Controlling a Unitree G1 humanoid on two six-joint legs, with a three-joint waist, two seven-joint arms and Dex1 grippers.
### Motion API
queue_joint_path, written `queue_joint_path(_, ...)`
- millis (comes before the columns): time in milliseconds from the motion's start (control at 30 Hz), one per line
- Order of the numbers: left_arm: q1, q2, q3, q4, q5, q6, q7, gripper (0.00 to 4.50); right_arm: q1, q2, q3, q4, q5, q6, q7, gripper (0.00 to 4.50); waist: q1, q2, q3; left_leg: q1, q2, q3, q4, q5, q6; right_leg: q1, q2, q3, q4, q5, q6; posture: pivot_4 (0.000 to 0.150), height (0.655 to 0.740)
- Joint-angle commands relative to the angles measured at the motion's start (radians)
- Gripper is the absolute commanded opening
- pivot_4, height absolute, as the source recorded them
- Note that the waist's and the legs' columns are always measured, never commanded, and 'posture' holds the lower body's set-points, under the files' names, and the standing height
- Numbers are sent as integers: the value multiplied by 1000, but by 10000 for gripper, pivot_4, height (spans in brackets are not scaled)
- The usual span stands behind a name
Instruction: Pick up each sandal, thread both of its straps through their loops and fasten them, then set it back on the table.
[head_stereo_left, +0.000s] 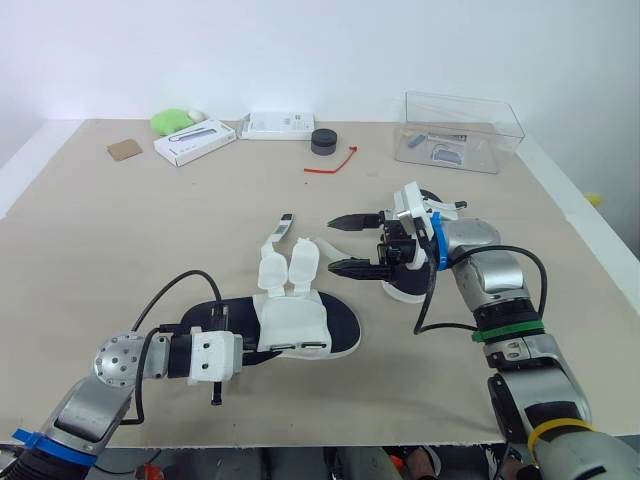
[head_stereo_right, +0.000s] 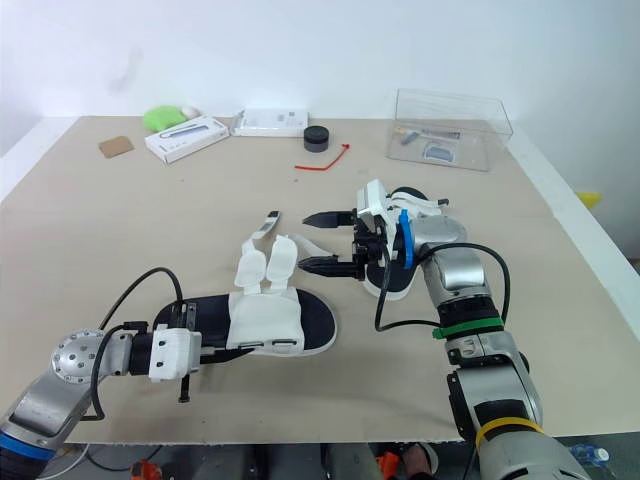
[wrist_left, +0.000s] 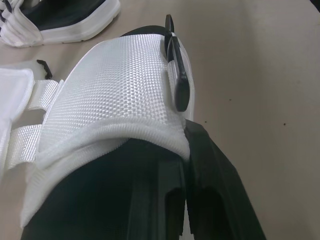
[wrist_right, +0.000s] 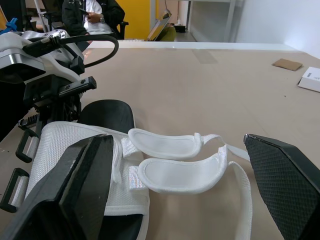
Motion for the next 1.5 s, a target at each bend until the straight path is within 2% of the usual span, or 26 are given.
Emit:
queue_joint_path(33,13,21,-3,-31,-39,65,-23,12111,-11,-10,-21,-22,4,-8,-1,45000,0,0,0,0,0,0,0,0,0,0,0,0,0,0,0,1500,7400)
queue_joint_path(200,14,46,46,-104,-139,181,-39,34329,7,-32,-34,-38,9,7,-9,45000,0,0,0,0,1,-1,0,0,0,0,1,0,0,0,0,1500,7400)
queue_joint_path(233,23,71,65,-125,-181,233,-53,40678,17,-47,-36,-47,11,15,-5,45000,0,0,0,0,1,-1,0,0,0,0,2,0,0,0,0,1500,7400)
queue_joint_path(300,51,134,119,-190,-312,382,-77,44743,44,-82,-36,-76,13,32,9,45000,0,-1,0,0,1,-1,0,0,0,0,2,0,0,0,0,1500,7400)
queue_joint_path(367,70,184,182,-239,-418,497,-73,44743,74,-109,-47,-114,33,74,4,45000,-1,1,1,-1,1,-2,0,0,0,-1,2,-1,0,-1,0,1500,7400)
queue_joint_path(500,101,251,313,-247,-547,653,-63,44743,167,-158,-58,-233,65,144,3,45000,0,1,1,-1,1,-3,0,0,0,-1,2,-2,0,-2,1,1500,7400)
queue_joint_path(600,111,267,372,-220,-570,702,-60,44743,225,-184,-43,-313,70,166,10,45000,0,1,1,-1,1,-4,-1,0,0,-1,3,-2,0,-5,2,1500,7400)
queue_joint_path(700,83,249,373,-171,-519,674,-46,44743,260,-186,-27,-360,67,162,12,45000,-2,2,2,0,1,-2,0,0,0,-1,4,-2,1,-7,4,1500,7400)
queue_joint_path(800,-5,193,339,-99,-454,633,14,45000,291,-188,18,-371,12,78,38,37861,0,2,2,1,0,-3,0,1,-2,1,6,-2,1,-7,5,1500,7400)
queue_joint_path(900,-82,135,329,-64,-442,651,75,45000,293,-175,44,-354,-17,44,26,22892,1,1,2,1,0,-3,0,2,-2,1,7,-1,1,-6,4,1500,7400)
queue_joint_path(967,-140,86,344,-49,-498,735,147,45000,295,-155,66,-372,-22,57,-1,15281,1,1,1,1,-1,-3,0,2,-2,1,7,0,2,-4,3,1500,7400)
queue_joint_path(1000,-165,67,350,-41,-516,778,182,45000,306,-152,83,-387,-37,53,-8,9080,1,1,1,1,-1,-2,0,2,-2,1,6,2,2,-4,3,1500,7400)
queue_joint_path(1033,-182,56,354,-35,-527,808,205,45000,312,-151,96,-397,-47,50,-12,7271,-1,1,1,0,-1,-2,0,2,-2,1,6,2,2,-4,3,1500,7400)
queue_joint_path(1100,-217,28,371,-14,-562,867,257,45000,323,-148,117,-409,-70,52,-34,657,0,1,1,0,-1,-3,0,1,-2,1,6,3,2,-4,4,1500,7400)
queue_joint_path(1267,-304,-33,408,55,-628,993,363,45000,321,-141,148,-438,-88,95,-72,657,0,0,1,-1,-1,-4,0,1,-2,0,5,4,2,-4,4,1500,7400)
queue_joint_path(1400,-392,-49,358,150,-596,1108,448,45000,317,-129,184,-440,-119,110,-89,657,1,-1,1,0,-2,-5,1,1,-3,1,6,4,2,-4,3,1500,7400)
queue_joint_path(1500,-454,-83,398,236,-692,1245,453,45000,320,-130,196,-428,-141,86,-97,657,0,-1,1,0,-2,-4,1,1,-3,1,6,4,2,-4,3,1500,7400)
